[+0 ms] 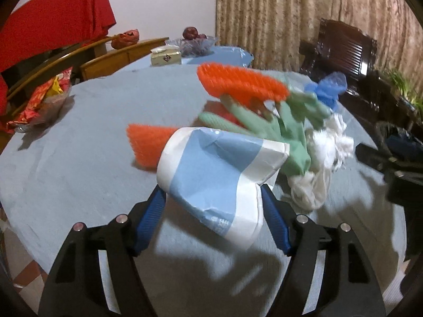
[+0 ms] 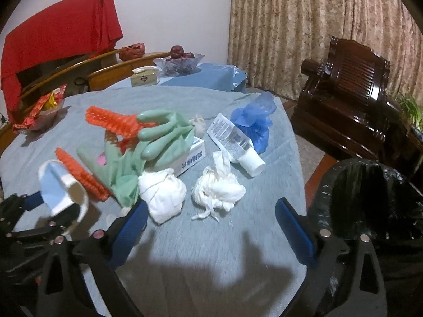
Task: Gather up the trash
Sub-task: 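Grasp the crumpled white tissue with the right gripper while the left gripper lifts the cup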
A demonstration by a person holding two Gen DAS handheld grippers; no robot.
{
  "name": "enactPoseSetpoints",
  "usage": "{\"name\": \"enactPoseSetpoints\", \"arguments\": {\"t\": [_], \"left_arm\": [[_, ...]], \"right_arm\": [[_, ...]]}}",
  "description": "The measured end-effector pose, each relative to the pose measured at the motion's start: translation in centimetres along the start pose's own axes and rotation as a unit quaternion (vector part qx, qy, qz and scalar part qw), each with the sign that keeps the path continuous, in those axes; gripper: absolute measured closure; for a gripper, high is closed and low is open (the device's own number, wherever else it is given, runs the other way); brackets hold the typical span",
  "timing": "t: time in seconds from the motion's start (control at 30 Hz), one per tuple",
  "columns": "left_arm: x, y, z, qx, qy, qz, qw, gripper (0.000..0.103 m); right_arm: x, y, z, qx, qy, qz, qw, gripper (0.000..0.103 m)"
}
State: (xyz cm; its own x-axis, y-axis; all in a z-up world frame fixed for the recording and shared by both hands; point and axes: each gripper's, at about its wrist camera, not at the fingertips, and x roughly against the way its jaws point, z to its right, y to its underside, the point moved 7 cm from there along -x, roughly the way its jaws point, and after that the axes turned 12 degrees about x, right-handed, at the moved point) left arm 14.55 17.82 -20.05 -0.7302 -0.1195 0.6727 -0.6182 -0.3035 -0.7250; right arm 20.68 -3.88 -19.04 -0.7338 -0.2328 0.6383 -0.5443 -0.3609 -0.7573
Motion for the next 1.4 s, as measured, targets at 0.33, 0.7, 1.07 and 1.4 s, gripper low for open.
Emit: {"name": "enactPoseSetpoints", "arguments": {"t": [0.33, 0.7, 1.07, 1.4], "left_arm": [[-0.2, -2.6, 1.0, 0.002, -0.003, 0.019, 0.9998, 0.033], [-0.1, -3.9, 2.5, -0.008, 0.003, 0.026, 0.9996, 0.033], [1.6, -4.7, 4.6, -0.017, 0.014, 0.039, 0.999, 0.033], [4.4, -4.7, 10.3, -0.043, 0.063, 0.052, 0.9957, 0.033]], "right_arm": [[-3.5, -0.5, 2.7, -0.007, 0.046, -0.03, 0.998, 0.02], [-6.3, -0.2, 0.9, 0.004, -0.031, -0.063, 0.998, 0.063], [0.0, -2.5, 3.4, -0.02, -0.031, 0.001, 0.999, 0.066], [7.3, -2.9, 8.3, -0.046, 0.004, 0.054, 0.997, 0.066]]}}
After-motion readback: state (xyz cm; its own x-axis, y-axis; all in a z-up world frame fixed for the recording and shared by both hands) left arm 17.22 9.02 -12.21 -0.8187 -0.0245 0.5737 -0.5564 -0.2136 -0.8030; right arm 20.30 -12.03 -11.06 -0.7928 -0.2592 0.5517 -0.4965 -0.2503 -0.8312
